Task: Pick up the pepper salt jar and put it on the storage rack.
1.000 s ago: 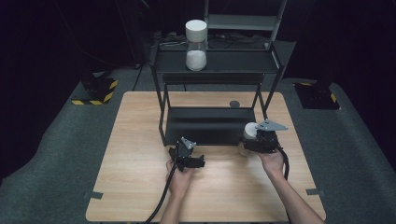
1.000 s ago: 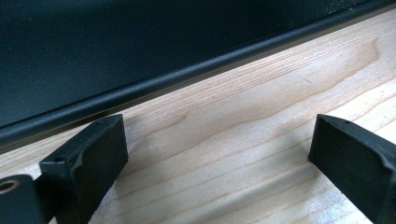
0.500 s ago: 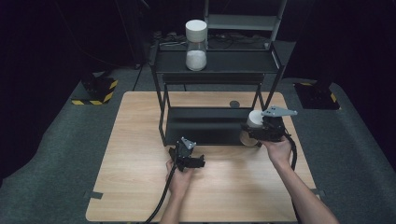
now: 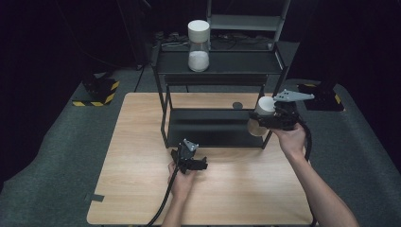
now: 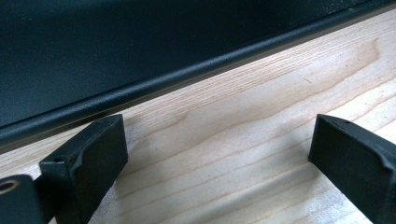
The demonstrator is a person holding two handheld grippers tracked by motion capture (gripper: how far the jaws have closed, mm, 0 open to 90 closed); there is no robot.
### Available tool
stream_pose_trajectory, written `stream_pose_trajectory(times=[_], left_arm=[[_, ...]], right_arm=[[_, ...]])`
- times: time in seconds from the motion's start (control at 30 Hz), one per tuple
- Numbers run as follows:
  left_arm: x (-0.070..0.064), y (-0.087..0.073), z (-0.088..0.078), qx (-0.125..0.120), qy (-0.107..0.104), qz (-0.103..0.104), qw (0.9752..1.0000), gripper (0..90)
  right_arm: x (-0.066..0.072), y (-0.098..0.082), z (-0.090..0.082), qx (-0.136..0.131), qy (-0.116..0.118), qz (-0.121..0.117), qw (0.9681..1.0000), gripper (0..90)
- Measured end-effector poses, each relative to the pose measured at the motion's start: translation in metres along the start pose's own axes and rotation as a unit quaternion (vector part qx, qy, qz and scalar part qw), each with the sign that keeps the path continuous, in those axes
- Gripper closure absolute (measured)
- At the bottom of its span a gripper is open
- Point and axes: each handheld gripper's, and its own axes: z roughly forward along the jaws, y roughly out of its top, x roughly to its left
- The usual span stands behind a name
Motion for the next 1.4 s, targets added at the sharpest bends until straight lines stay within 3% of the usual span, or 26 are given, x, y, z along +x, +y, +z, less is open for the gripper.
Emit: stream_pose_trajectory(times=[0.3,0.8,1.13,1.4], left_arm=[[0.0,0.0,0.0,0.0,0.0,0.0,1.0,4.4],[0.0,-0.001,0.0,-0.002,0.0,-0.001,1.0,4.4],[0.0,0.0,0.0,0.001,0.0,0.0,1.0,4.4],[0.0,0.001,0.0,0.002,-0.001,0.0,1.0,4.5]], right_arm=[[-0.009,0.041,-0.017,-0.005,0.022,-0.008,0.9997,35.6],[-0.008,0.101,-0.033,-0.012,0.037,-0.021,0.999,35.6],[-0.007,0.146,-0.037,-0.013,0.017,-0.009,0.9997,35.6],[0.007,0.185,-0.023,0.002,-0.032,0.005,0.9995,35.6]])
